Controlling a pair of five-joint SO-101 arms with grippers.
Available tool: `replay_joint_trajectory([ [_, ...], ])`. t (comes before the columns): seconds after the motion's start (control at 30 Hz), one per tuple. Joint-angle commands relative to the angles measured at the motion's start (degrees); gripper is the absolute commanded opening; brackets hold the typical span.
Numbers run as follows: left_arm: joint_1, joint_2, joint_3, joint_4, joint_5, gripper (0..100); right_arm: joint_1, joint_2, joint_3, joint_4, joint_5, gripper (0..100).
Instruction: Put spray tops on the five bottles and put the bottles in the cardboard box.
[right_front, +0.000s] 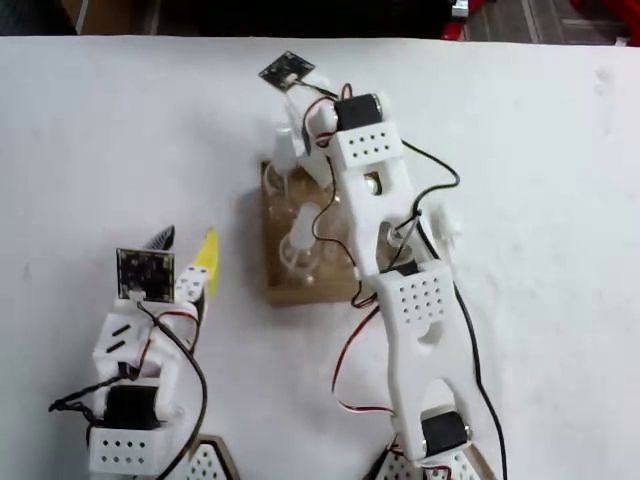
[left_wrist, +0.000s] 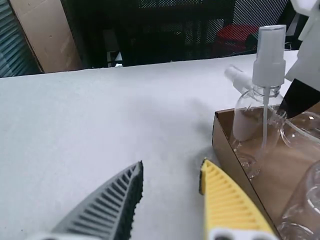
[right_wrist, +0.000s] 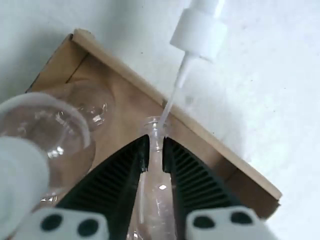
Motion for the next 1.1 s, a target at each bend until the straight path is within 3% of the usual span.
replay_joint_trajectory([
  [0.0, 0.7, -0.4, -0.2, -1.8, -0.6, 17, 1.3, -2.0, -0.3, -0.9, 0.6, 1.8],
  [0.4, 0.7, -0.4, -0.2, -1.8, -0.6, 17, 1.9, -4.5, -0.3, -0.9, 0.6, 2.5],
  [0.63, 0.7, -0.4, -0.2, -1.8, -0.6, 17, -0.1, -4.5, -0.2, 0.3, 0.2, 19.4],
  [1.07, 0.7, -0.4, -0.2, -1.8, -0.6, 17, -0.5, -2.5, -0.1, 0.9, 0.6, 17.6],
])
